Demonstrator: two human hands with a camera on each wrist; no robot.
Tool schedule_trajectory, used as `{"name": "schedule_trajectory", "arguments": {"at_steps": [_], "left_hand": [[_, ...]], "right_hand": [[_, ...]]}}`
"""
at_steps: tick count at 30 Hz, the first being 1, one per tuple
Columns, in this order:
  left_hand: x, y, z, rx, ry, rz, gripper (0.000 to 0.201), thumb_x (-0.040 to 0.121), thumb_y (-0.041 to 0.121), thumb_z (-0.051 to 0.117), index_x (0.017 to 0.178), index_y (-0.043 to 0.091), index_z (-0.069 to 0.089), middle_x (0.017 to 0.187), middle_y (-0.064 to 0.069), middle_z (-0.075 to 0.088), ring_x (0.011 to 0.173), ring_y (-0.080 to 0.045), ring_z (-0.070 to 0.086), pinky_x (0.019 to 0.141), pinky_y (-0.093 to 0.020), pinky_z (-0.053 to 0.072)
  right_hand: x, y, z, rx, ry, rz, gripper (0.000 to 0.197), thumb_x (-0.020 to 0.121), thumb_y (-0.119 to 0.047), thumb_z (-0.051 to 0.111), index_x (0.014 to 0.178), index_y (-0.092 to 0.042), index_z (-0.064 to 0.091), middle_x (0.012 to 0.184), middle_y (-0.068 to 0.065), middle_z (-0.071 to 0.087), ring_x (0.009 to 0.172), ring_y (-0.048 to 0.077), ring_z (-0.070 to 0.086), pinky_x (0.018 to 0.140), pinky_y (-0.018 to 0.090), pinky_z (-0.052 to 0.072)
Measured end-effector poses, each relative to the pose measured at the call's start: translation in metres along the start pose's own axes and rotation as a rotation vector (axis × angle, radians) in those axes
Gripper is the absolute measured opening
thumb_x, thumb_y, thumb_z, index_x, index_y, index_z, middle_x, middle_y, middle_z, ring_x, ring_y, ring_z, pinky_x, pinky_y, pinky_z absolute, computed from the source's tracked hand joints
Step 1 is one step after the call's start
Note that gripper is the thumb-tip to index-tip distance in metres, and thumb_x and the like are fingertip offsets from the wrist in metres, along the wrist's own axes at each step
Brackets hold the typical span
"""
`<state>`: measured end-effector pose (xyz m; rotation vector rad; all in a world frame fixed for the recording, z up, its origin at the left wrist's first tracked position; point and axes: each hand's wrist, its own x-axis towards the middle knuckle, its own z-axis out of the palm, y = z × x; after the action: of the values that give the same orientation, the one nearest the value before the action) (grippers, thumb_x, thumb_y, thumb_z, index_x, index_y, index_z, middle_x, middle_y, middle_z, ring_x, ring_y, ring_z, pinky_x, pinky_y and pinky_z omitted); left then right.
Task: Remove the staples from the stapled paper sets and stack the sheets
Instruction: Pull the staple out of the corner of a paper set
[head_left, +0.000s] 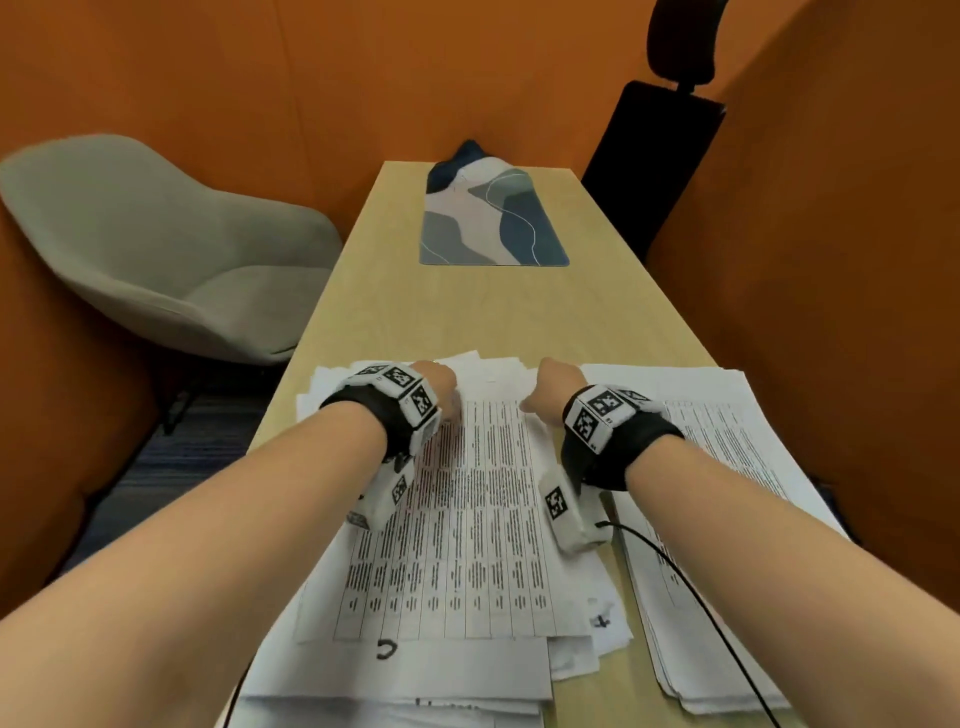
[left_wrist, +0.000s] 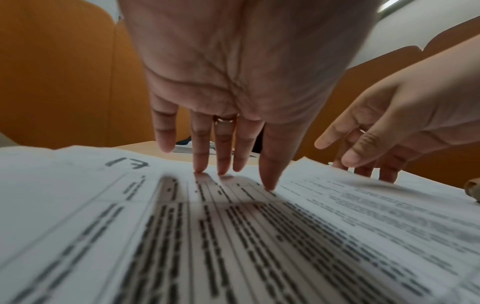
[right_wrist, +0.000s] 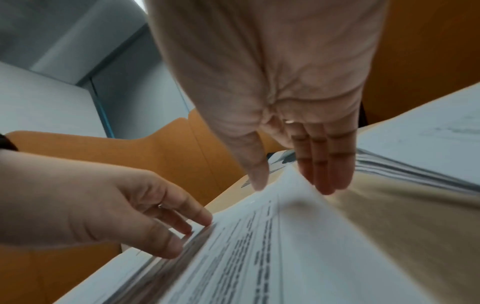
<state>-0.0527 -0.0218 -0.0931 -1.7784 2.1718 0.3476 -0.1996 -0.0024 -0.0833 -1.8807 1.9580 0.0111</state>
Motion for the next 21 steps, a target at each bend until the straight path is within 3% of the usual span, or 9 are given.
{"name": "schedule_trajectory", "arguments": {"at_steps": [2, 5, 8, 13, 15, 18, 21], "left_hand": [[0.007, 0.002, 0.000, -0.017, 0.019, 0.030, 0.022, 0.094, 0.021, 0.047, 0.103, 0.004, 0.057, 0.084, -0.003, 0.051, 0.084, -0.019, 0.046, 0.073, -0.027, 0.039], [0.016, 0.000, 0.003, -0.120, 0.087, 0.089, 0.033, 0.090, 0.024, 0.056, 0.116, 0.004, 0.056, 0.110, -0.009, 0.062, 0.091, -0.022, 0.054, 0.079, -0.030, 0.044], [0.021, -0.003, 0.007, -0.187, 0.112, 0.110, 0.046, 0.088, 0.030, 0.061, 0.125, 0.009, 0.046, 0.121, -0.009, 0.058, 0.107, -0.024, 0.055, 0.092, -0.033, 0.045], [0.014, -0.012, 0.003, -0.312, 0.233, 0.116, 0.074, 0.086, 0.030, 0.062, 0.146, 0.014, 0.021, 0.142, -0.012, 0.041, 0.125, -0.028, 0.045, 0.105, -0.040, 0.037], [0.007, -0.016, -0.005, -0.410, 0.297, 0.114, 0.070, 0.084, 0.031, 0.065, 0.142, 0.016, 0.031, 0.137, -0.010, 0.045, 0.120, -0.027, 0.047, 0.103, -0.041, 0.038], [-0.011, -0.019, -0.019, -0.582, 0.396, 0.129, 0.051, 0.077, 0.027, 0.073, 0.120, 0.012, 0.049, 0.116, -0.005, 0.056, 0.100, -0.021, 0.053, 0.086, -0.032, 0.043], [-0.030, -0.022, -0.031, -0.708, 0.441, 0.160, 0.045, 0.068, 0.024, 0.081, 0.103, 0.009, 0.056, 0.102, -0.005, 0.058, 0.094, -0.024, 0.056, 0.084, -0.032, 0.046]], "right_hand": [[0.006, 0.002, 0.000, 0.125, 0.064, 0.033, 0.039, 0.090, -0.015, 0.058, 0.123, 0.002, 0.045, 0.121, 0.016, 0.056, 0.111, 0.030, 0.054, 0.078, 0.028, 0.042], [0.015, 0.006, 0.001, 0.301, 0.095, 0.026, 0.024, 0.085, -0.006, 0.061, 0.109, -0.003, 0.059, 0.106, 0.015, 0.062, 0.095, 0.028, 0.060, 0.078, 0.031, 0.049], [0.016, 0.008, 0.000, 0.406, 0.079, 0.004, 0.008, 0.081, -0.004, 0.066, 0.081, -0.011, 0.062, 0.087, 0.007, 0.061, 0.082, 0.021, 0.056, 0.064, 0.027, 0.046], [0.004, 0.013, -0.006, 0.559, 0.047, -0.040, 0.029, 0.083, -0.001, 0.063, 0.061, -0.016, 0.051, 0.068, 0.001, 0.052, 0.071, 0.020, 0.053, 0.061, 0.029, 0.048], [-0.003, 0.015, -0.011, 0.684, 0.030, -0.055, 0.028, 0.086, 0.003, 0.057, 0.064, -0.013, 0.051, 0.070, 0.005, 0.056, 0.066, 0.020, 0.057, 0.058, 0.028, 0.051], [-0.017, 0.014, -0.018, 0.805, 0.008, -0.108, 0.025, 0.090, 0.005, 0.049, 0.071, -0.011, 0.048, 0.070, 0.010, 0.058, 0.060, 0.020, 0.059, 0.053, 0.028, 0.050], [-0.034, 0.011, -0.024, 0.810, 0.011, -0.178, 0.025, 0.091, 0.005, 0.044, 0.073, -0.012, 0.047, 0.073, 0.013, 0.054, 0.063, 0.025, 0.056, 0.059, 0.033, 0.049]]}}
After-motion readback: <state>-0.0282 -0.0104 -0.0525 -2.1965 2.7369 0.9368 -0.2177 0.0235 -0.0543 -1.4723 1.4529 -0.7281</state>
